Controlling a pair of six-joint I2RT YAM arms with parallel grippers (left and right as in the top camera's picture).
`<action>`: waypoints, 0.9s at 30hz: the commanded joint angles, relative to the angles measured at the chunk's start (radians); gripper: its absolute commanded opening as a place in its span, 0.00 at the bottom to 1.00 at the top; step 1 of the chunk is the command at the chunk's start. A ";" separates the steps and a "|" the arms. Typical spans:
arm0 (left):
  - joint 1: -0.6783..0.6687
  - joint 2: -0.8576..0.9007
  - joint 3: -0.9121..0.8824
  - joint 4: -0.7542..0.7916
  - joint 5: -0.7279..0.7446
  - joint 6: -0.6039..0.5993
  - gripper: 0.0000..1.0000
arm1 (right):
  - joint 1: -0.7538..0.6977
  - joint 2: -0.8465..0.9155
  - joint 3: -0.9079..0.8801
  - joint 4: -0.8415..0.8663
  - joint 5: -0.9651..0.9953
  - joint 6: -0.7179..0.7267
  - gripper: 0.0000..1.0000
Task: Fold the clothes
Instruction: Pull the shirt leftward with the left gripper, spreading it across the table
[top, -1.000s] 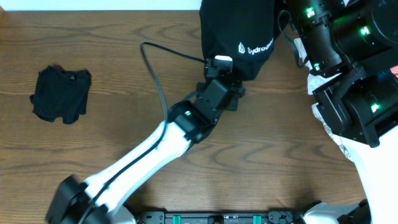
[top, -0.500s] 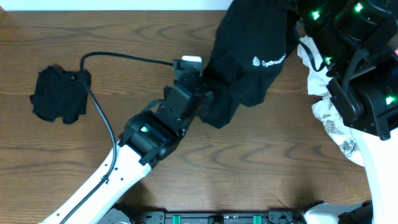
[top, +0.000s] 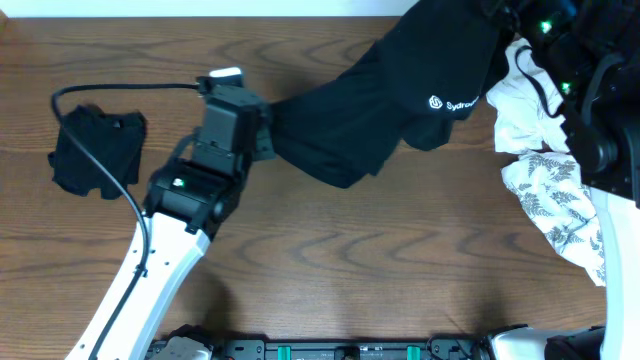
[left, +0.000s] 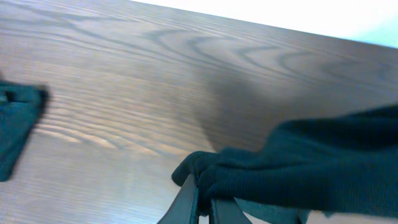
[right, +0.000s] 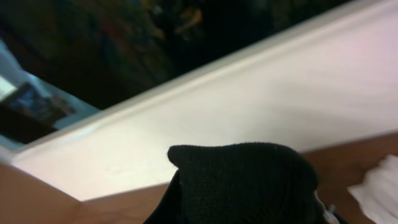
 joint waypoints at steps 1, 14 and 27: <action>0.067 -0.038 0.014 0.001 -0.012 0.042 0.06 | -0.053 -0.024 0.025 -0.033 -0.015 -0.017 0.01; 0.214 -0.163 0.014 0.049 0.004 0.065 0.06 | -0.159 -0.023 0.025 -0.237 -0.017 -0.008 0.01; 0.227 -0.291 0.014 -0.058 0.034 0.134 0.06 | -0.158 -0.060 0.025 -0.442 -0.107 0.022 0.01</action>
